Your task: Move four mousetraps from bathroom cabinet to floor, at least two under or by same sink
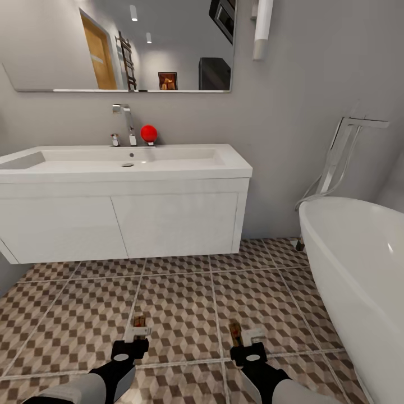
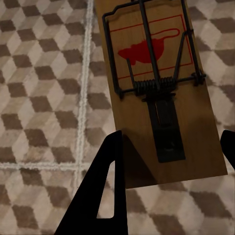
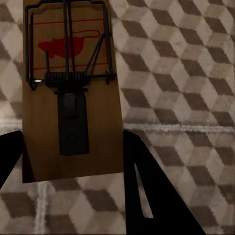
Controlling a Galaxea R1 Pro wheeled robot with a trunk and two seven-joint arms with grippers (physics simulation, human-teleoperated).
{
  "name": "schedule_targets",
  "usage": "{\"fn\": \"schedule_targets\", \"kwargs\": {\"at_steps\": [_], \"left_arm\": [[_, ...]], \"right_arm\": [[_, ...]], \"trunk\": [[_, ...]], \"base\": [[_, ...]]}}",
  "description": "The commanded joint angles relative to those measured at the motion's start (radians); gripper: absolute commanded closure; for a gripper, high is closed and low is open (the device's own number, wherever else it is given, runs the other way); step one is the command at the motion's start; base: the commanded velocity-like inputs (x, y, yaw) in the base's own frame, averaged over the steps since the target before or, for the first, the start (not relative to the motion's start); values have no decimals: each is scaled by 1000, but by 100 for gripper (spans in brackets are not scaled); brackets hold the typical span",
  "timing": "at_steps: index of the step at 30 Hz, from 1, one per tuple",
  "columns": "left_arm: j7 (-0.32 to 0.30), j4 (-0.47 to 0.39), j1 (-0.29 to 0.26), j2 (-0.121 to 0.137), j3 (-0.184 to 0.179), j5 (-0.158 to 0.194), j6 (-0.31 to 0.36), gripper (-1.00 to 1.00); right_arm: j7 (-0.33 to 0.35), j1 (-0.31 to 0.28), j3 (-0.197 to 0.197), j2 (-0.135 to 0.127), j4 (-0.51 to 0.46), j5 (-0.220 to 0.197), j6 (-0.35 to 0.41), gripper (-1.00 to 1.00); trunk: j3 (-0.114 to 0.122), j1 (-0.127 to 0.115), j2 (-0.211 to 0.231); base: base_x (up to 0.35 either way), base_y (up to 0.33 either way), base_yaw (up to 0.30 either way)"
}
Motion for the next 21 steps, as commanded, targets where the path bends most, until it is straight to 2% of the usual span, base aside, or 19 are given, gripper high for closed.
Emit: {"fn": "schedule_targets", "kwargs": {"at_steps": [1, 8, 17, 21], "left_arm": [[5, 1, -1, 0, -8, 5, -2, 100], [4, 3, -1, 0, -8, 37, 1, 100], [4, 8, 0, -1, -6, 46, 15, 100], [4, 8, 20, 0, -6, 54, 31, 100]], "right_arm": [[-8, -1, 5, 0, 7, 2, -4, 100], [-7, -2, 6, 0, 27, 5, -15, 100], [-7, -2, 8, 0, 22, 6, -16, 100], [-7, -2, 7, 0, 21, 6, -16, 100]], "trunk": [[-1, 0, 0], [-1, 0, 0], [-1, 0, 0], [-1, 0, 0]], "base": [[0, 0, 0], [0, 0, 0], [0, 0, 0], [0, 0, 0]]}}
